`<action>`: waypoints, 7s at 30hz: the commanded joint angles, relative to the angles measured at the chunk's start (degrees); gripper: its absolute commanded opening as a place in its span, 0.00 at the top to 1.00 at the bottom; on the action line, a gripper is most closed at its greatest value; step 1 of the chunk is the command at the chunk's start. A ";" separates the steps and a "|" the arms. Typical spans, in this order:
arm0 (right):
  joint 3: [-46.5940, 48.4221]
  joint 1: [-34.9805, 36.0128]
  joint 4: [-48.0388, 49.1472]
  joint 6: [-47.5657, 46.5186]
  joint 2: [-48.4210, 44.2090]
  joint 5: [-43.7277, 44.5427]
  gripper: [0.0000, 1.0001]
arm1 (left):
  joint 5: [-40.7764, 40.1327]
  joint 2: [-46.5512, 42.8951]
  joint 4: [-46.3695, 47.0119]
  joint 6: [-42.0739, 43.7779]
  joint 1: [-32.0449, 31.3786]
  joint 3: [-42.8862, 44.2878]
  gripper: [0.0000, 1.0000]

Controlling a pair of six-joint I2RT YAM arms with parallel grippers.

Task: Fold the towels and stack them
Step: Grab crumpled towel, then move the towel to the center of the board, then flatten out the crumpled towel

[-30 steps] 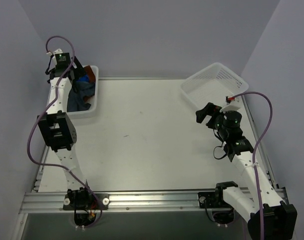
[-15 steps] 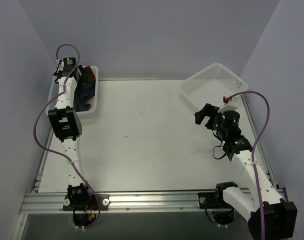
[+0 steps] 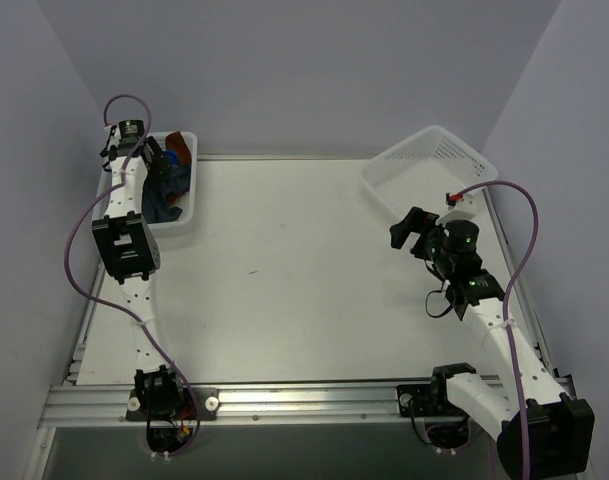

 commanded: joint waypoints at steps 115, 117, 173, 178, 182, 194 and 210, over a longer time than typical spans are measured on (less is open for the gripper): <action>10.14 31.30 -0.99 7.45 41.58 12.35 0.91 | -1.20 -73.09 24.87 -18.39 -39.89 -96.94 0.98; 9.79 31.30 0.07 7.01 41.23 11.65 1.00 | -0.14 -72.92 25.13 -18.57 -35.58 -97.56 0.98; 7.77 29.19 -8.28 3.58 33.41 20.96 1.00 | -9.63 -56.22 17.13 -5.04 -73.36 -84.82 0.18; 7.15 28.58 -8.28 3.67 33.15 20.43 1.00 | -8.66 -54.72 20.91 -4.51 -73.36 -87.18 0.27; 6.89 28.14 -6.34 3.49 33.06 20.00 1.00 | -8.31 -53.14 21.17 -5.56 -73.36 -88.41 0.37; 6.19 27.43 -5.64 3.67 32.89 18.06 1.00 | -8.57 -50.42 25.40 -8.03 -72.57 -92.38 0.57; 4.08 31.47 -14.15 -0.46 15.68 15.51 1.00 | -14.54 -79.39 16.88 -9.08 -73.36 -89.21 0.98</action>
